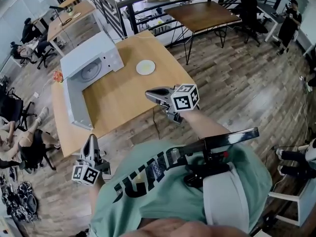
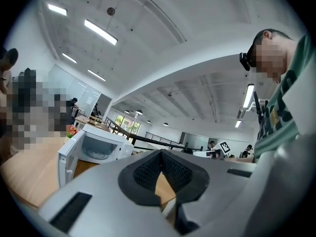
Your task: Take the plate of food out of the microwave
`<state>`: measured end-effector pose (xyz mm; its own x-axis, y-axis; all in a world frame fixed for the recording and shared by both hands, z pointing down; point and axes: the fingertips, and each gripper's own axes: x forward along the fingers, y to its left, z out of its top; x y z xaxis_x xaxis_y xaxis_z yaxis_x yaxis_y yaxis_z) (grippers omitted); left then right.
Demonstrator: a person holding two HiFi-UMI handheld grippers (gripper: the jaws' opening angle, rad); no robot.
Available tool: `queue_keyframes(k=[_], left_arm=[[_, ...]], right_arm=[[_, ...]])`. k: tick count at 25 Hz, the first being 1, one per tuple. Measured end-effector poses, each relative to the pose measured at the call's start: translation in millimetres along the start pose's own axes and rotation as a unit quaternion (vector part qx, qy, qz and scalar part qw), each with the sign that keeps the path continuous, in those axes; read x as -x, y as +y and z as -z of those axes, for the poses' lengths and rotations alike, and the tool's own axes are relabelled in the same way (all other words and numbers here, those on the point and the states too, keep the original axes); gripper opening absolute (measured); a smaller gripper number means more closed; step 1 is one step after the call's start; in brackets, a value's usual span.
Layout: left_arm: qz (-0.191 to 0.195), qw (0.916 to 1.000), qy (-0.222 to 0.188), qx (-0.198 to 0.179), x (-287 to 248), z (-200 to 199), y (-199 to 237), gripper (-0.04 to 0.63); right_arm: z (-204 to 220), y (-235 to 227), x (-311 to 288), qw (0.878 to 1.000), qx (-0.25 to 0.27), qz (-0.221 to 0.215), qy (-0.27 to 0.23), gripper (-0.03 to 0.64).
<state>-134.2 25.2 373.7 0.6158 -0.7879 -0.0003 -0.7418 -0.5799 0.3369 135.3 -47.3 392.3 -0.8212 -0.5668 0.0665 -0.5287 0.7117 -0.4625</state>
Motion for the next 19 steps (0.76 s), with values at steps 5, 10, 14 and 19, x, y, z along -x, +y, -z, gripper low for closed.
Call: queue_keyframes(k=[5, 10, 14, 19], left_arm=[[0.007, 1.0000, 0.001, 0.004, -3.9, 4.3, -2.6, -0.003], [0.015, 0.9999, 0.001, 0.007, -5.4, 4.4, -1.8, -0.003], [0.015, 0.9998, 0.003, 0.009, -3.3, 7.2, 1.8, -0.003], [0.021, 0.9997, 0.003, 0.011, -3.5, 9.4, 13.6, -0.003]], right_arm=[[3.4, 3.2, -1.1, 1.000, 0.014, 0.004, 0.010, 0.006], [1.8, 4.8, -1.9, 1.000, 0.015, 0.009, 0.012, 0.006], [4.0, 4.8, -0.6, 1.000, 0.014, 0.012, 0.011, 0.006], [8.0, 4.4, -13.1, 1.000, 0.016, 0.012, 0.012, 0.006]])
